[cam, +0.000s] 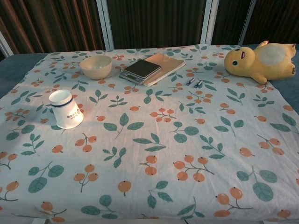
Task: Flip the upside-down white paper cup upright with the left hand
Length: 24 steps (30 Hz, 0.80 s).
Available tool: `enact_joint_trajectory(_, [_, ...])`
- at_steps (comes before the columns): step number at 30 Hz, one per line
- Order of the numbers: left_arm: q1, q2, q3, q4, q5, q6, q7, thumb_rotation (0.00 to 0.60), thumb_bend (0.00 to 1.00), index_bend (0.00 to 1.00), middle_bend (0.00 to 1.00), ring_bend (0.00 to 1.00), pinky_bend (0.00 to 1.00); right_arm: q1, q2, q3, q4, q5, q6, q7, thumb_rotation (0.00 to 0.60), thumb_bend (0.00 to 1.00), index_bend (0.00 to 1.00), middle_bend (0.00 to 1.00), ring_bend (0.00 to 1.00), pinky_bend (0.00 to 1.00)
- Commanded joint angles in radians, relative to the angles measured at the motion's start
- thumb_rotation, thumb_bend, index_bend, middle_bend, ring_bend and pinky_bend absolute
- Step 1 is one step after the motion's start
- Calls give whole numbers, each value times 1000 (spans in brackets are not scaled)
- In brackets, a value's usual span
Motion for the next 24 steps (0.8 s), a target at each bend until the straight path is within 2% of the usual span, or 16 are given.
enact_joint_trajectory(1, [-1, -1, -1, 0, 0, 0, 2, 600, 461, 0, 0, 0, 0, -1, -1, 1, 3, -1, 3, 4, 600, 177, 0, 0, 0, 0])
enact_joint_trajectory(13, [-15, -1, 9, -13, 34, -8, 36, 600, 460, 0, 0, 0, 0, -10, 4, -1, 14, -11, 16, 26, 600, 176, 0, 0, 0, 0])
enact_joint_trajectory(18, [-66, -3, 11, -13, 96, -50, 123, 600, 458, 0, 0, 0, 0, -14, 11, 0, 8, -7, 20, 22, 600, 176, 0, 0, 0, 0])
enact_joint_trajectory(24, [-118, -9, 0, -34, 110, -112, 167, 600, 447, 0, 0, 0, 0, -16, 12, 0, 9, 0, 16, 20, 600, 177, 0, 0, 0, 0])
